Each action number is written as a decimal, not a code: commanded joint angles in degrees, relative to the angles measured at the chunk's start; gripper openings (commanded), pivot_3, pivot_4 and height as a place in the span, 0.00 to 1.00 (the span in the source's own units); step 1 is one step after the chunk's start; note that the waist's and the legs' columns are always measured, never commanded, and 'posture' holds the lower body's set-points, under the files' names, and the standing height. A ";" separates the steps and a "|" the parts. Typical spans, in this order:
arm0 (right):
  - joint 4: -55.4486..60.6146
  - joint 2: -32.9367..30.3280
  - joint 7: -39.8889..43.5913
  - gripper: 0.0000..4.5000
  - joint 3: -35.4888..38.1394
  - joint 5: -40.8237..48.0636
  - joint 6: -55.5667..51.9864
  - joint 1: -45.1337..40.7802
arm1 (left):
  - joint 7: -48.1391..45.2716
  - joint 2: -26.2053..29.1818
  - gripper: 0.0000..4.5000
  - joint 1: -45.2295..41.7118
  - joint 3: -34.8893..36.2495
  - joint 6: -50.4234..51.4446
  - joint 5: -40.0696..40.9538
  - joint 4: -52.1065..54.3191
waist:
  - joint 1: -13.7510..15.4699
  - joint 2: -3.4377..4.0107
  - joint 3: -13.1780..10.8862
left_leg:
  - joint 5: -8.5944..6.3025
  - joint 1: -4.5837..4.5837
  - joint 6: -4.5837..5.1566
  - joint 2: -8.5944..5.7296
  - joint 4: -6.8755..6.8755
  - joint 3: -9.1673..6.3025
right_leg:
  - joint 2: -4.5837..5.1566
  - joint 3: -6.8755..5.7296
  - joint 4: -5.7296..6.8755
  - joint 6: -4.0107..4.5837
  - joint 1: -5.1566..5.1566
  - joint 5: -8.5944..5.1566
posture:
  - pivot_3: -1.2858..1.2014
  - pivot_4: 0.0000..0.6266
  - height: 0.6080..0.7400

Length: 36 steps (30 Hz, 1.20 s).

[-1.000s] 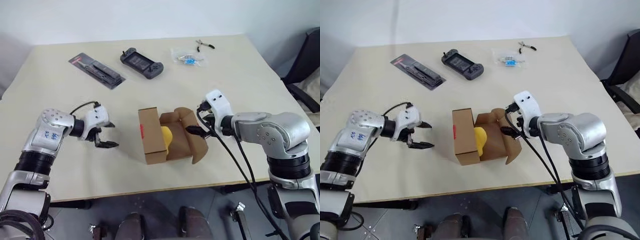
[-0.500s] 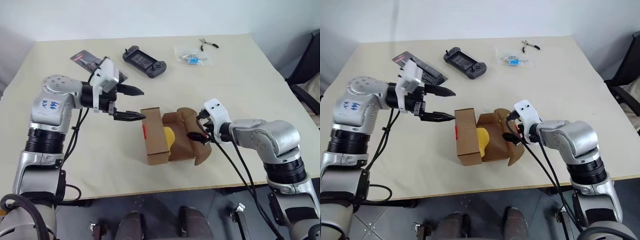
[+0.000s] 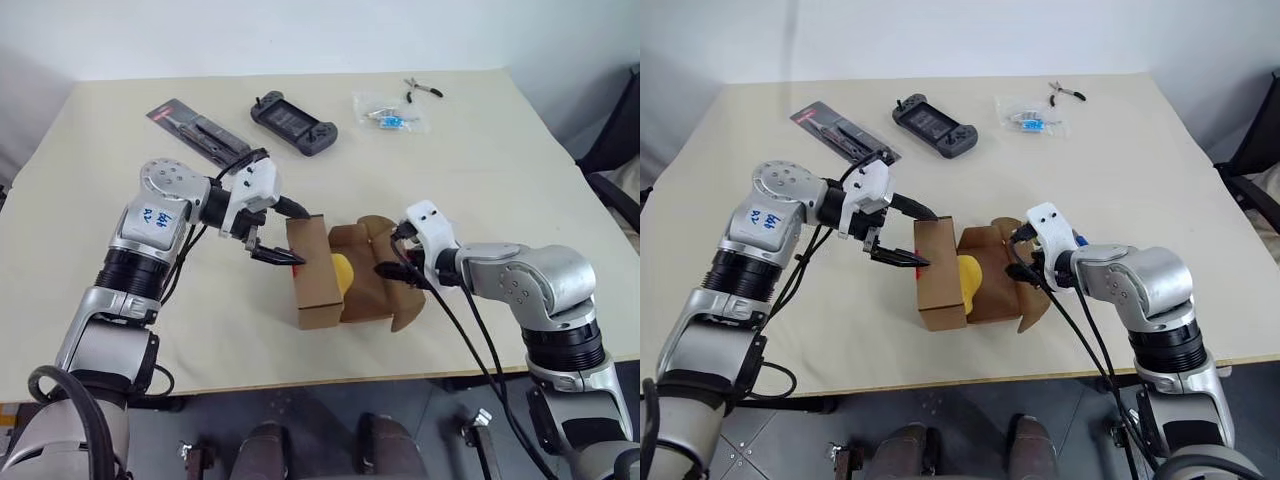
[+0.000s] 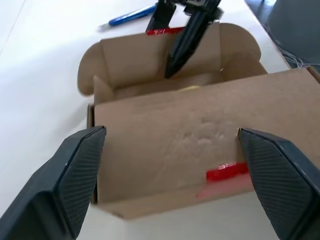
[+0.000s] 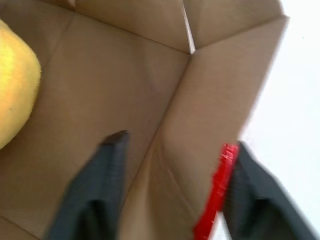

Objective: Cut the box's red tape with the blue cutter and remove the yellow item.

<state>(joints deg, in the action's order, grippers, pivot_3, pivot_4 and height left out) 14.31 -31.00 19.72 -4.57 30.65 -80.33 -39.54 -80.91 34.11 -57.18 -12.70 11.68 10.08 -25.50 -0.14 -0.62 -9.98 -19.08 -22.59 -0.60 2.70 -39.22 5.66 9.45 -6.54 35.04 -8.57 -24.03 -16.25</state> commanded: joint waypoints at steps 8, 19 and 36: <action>1.67 0.21 0.61 0.00 1.26 -0.83 0.32 -0.24 | -2.20 0.38 0.26 0.32 1.75 1.43 1.97 3.99 | 0.11 0.00 0.00 | 0.00 0.00 0.00 0.00 -0.02 -0.01 | 0.00 0.00 0.01 0.00 0.00 0.00 | 0.52 0.24 1.00; 1.81 0.57 0.73 0.00 1.50 -0.76 -0.86 -1.22 | -4.29 -2.06 0.01 1.64 -0.46 2.28 1.89 7.61 | -0.01 0.00 0.00 | 0.00 0.00 0.00 0.00 -0.05 -0.01 | 0.00 0.00 0.04 0.00 0.01 0.00 | 0.52 0.24 1.00; 4.63 4.33 -0.13 0.00 8.76 0.86 -8.88 -5.69 | -5.83 3.50 0.01 9.43 -6.09 -1.25 -3.35 13.62 | -0.14 0.07 0.05 | 0.00 0.26 0.00 0.01 0.01 -0.02 | 0.00 0.03 0.10 0.00 0.15 0.00 | 0.52 0.24 1.00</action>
<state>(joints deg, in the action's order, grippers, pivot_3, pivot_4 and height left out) 15.76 -26.88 19.97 1.05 30.96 -88.52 -43.73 -85.67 36.64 -50.88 -15.36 9.80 9.52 -12.48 -0.28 -0.55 -9.93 -19.08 -22.31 -0.61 2.71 -39.21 5.64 9.45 -6.50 35.13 -8.57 -23.85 -16.25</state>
